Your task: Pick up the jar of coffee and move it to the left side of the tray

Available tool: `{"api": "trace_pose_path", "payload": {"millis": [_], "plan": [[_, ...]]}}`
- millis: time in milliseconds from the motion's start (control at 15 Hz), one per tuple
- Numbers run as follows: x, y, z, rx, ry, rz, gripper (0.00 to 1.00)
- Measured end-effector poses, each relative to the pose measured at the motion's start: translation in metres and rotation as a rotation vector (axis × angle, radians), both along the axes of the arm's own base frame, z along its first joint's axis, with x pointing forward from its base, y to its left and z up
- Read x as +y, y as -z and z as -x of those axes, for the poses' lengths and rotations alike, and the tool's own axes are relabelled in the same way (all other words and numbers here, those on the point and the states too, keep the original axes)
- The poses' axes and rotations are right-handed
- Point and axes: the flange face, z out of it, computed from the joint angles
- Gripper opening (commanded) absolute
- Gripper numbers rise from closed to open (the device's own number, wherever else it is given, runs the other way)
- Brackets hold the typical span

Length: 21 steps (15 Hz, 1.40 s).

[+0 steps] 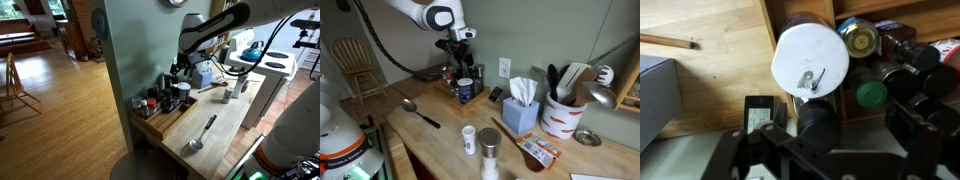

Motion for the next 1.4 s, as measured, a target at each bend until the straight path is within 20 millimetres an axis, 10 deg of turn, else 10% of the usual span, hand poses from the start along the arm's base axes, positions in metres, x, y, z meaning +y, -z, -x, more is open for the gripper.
{"api": "trace_pose_path", "payload": {"millis": [933, 1400], "plan": [[-0.002, 0.041, -0.033, -0.036, -0.002, 0.004, 1.0], [-0.008, 0.053, -0.043, -0.021, 0.003, 0.01, 0.35]]}}
